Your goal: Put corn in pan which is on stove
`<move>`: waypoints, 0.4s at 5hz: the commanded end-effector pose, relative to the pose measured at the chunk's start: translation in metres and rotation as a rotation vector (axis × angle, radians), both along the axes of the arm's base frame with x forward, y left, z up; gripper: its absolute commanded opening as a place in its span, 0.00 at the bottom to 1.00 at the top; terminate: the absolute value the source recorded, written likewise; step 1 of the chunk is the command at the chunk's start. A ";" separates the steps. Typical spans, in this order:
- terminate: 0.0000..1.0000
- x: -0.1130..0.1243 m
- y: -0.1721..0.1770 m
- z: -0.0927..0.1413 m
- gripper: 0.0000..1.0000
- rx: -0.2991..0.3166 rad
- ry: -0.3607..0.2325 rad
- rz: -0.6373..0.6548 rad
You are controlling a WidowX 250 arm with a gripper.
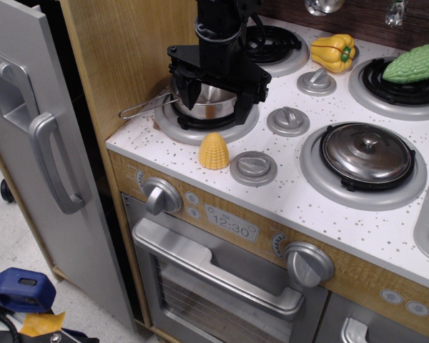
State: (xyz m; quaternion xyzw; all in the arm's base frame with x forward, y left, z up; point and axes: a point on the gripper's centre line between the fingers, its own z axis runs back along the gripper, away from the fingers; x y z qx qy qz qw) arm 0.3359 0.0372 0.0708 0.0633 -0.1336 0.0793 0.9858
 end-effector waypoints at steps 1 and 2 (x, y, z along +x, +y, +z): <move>0.00 0.000 0.000 0.000 1.00 0.000 0.000 0.000; 0.00 0.001 0.001 -0.009 1.00 -0.010 -0.014 0.003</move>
